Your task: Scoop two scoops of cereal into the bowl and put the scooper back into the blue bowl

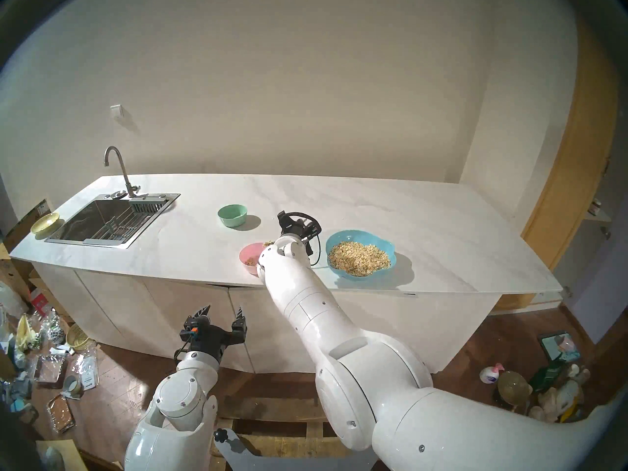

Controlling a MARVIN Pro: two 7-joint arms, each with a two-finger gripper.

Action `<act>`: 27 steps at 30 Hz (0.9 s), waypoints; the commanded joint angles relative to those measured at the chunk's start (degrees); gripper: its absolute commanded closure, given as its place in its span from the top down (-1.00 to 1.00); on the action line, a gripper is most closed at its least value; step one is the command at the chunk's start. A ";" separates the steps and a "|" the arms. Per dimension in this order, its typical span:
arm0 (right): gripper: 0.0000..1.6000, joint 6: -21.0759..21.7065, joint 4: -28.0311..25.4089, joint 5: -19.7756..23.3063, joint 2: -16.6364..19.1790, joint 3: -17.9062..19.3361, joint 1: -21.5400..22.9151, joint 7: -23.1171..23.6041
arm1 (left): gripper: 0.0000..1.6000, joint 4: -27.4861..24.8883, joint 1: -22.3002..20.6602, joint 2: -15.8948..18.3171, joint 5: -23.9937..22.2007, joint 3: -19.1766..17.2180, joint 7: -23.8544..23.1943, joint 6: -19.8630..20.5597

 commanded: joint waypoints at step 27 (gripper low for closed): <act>-1.00 -0.34 3.11 -7.77 0.95 -16.17 5.21 4.63 | 1.00 -1.59 -0.28 0.03 -0.13 0.15 -0.27 -0.31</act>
